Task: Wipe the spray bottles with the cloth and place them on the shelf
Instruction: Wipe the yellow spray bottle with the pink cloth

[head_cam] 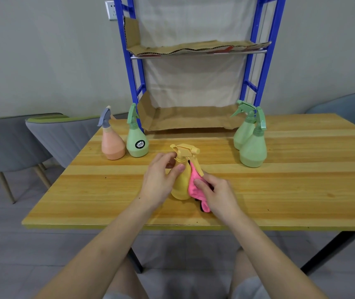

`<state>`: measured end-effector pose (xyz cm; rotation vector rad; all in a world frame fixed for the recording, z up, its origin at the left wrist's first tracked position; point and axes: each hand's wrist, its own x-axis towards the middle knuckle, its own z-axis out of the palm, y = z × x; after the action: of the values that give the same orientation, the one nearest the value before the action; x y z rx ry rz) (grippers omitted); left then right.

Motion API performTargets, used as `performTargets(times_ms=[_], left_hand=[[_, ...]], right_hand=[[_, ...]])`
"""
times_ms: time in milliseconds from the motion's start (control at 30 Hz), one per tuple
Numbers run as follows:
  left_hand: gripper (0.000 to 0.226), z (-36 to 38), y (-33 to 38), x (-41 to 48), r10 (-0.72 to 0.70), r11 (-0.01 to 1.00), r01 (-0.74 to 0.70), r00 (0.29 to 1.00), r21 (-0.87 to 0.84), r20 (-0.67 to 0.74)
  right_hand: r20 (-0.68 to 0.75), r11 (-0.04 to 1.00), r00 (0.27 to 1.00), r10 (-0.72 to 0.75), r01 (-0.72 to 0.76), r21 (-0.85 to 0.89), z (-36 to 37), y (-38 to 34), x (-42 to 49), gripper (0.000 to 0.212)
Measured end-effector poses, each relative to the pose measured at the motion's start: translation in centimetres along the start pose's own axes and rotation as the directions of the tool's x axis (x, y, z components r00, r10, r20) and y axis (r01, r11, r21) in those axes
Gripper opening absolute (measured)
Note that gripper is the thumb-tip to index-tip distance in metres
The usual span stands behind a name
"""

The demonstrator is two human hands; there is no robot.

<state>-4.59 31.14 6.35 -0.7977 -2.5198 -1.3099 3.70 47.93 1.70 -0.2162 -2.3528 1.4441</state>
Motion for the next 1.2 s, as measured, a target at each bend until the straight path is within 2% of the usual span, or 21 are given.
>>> performTargets(times_ms=[133, 333, 467, 667, 767, 867, 933, 1033, 1200], left_hand=[[0.040, 0.0, 0.0, 0.1, 0.030, 1.000, -0.030, 0.999, 0.004, 0.038], [0.040, -0.1, -0.6, 0.5, 0.031, 0.999, -0.029, 0.997, -0.028, 0.076], [0.040, -0.1, -0.8, 0.6, 0.034, 0.998, -0.029, 0.996, -0.059, 0.077], [0.035, -0.1, -0.8, 0.1, 0.010, 0.991, -0.003, 0.998, -0.134, 0.054], [0.025, 0.2, -1.3, 0.0, 0.007, 0.995, -0.002, 0.999, -0.103, 0.042], [0.023, 0.5, -1.3, 0.0, 0.009, 0.998, -0.008, 1.000, -0.067, 0.014], [0.023, 0.6, -1.2, -0.1, -0.002, 0.993, 0.003, 1.000, -0.122, 0.007], [0.023, 0.6, -1.4, -0.2, -0.022, 0.980, 0.024, 1.000, -0.199, 0.009], [0.031, 0.8, -1.5, -1.1, -0.042, 0.983, 0.043, 0.999, -0.179, 0.008]], right_hand=[[-0.009, 0.982, 1.000, -0.009, 0.011, 0.187, 0.1, -2.1, 0.4, 0.038], [0.044, 0.990, 0.999, 0.000, -0.007, 0.142, -0.1, -1.0, 0.4, 0.037], [0.060, 1.000, 0.998, 0.004, -0.006, 0.027, -0.9, -0.5, 0.7, 0.036], [0.009, 0.994, 0.997, -0.070, 0.069, 0.081, -0.5, -3.6, 1.6, 0.036], [0.053, 0.993, 0.998, -0.014, 0.008, 0.114, -0.6, -2.6, 1.1, 0.036], [0.064, 1.000, 0.998, 0.011, -0.010, -0.002, -1.3, -1.2, 0.7, 0.033], [0.070, 0.999, 0.998, 0.002, 0.001, -0.039, -1.4, -1.3, 1.0, 0.034], [0.053, 0.999, 0.997, -0.049, 0.049, 0.005, -1.2, -2.4, 1.5, 0.034], [0.056, 0.994, 0.996, -0.062, 0.057, 0.088, -0.7, -3.2, 1.2, 0.036]])
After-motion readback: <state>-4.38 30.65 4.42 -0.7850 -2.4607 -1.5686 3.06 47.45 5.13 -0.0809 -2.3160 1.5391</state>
